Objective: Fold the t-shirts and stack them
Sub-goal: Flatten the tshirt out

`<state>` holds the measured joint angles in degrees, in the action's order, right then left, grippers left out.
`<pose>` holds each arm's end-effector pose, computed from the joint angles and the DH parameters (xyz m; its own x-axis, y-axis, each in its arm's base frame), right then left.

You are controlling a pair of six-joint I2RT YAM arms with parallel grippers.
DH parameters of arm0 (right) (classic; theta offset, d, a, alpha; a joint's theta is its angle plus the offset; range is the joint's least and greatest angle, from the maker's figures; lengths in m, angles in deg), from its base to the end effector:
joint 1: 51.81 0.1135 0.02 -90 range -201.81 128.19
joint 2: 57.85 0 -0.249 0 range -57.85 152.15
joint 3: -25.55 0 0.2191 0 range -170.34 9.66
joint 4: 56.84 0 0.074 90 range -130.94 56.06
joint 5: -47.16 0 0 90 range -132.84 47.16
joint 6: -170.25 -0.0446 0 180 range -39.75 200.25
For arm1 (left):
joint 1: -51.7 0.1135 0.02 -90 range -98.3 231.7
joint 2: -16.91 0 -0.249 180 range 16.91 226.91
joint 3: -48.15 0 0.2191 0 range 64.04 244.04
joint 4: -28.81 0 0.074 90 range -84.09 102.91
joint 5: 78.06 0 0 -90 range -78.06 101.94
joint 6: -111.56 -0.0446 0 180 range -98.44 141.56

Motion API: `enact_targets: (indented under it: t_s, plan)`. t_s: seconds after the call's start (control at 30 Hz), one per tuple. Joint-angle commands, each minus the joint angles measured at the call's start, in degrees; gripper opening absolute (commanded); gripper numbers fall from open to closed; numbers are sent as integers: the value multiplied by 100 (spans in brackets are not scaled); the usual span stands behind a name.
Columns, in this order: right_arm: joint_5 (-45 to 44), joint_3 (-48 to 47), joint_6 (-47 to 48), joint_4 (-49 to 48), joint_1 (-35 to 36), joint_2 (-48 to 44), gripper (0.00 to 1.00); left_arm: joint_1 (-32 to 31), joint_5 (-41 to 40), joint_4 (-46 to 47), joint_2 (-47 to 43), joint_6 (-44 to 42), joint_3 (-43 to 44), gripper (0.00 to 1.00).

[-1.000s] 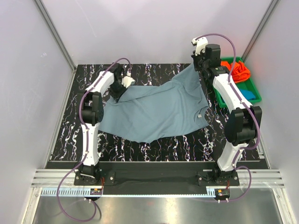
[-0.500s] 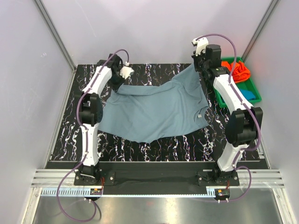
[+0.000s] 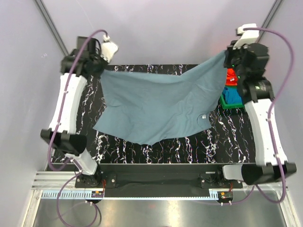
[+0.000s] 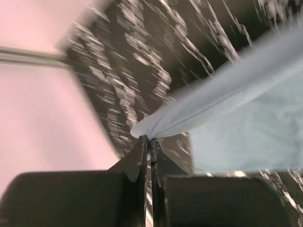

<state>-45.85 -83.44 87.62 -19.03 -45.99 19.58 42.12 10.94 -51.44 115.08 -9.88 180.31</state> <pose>0.2692 0.0251 0.4583 -0.1011 -0.1391 -0.9851 -0.0628 0.9891 -0.1332 0.3147 -0.0523 0.3968 -0.5272 0.6179 -0.5833 0.5034 0.7802 0.3714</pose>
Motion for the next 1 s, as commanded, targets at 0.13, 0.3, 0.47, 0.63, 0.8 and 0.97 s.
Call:
enact_targets:
  t_s: [0.13, 0.3, 0.47, 0.63, 0.8, 0.97]
  plan:
    - [-279, -1798, -316, 787, 15, -694, 0, -96, -744, 124, -974, -90, 1548, 0]
    - [-78, -3405, -167, 1017, 15, -554, 0, -351, -973, 792, -1704, -519, 1539, 0]
    - [-121, -5109, 202, 912, 15, -80, 0, -518, -1113, 1784, -2371, -732, 1215, 0]
    - [-227, -5403, 660, 569, 15, -52, 0, -518, -1236, 2445, -2548, -846, 1266, 0]
    - [-446, -4991, 904, 377, 15, -342, 0, -518, -1394, 2735, -2742, -1003, 891, 0]
    - [-640, -4621, 1573, -494, 15, 26, 0, -509, -1675, 3603, -2795, -1600, -356, 0]
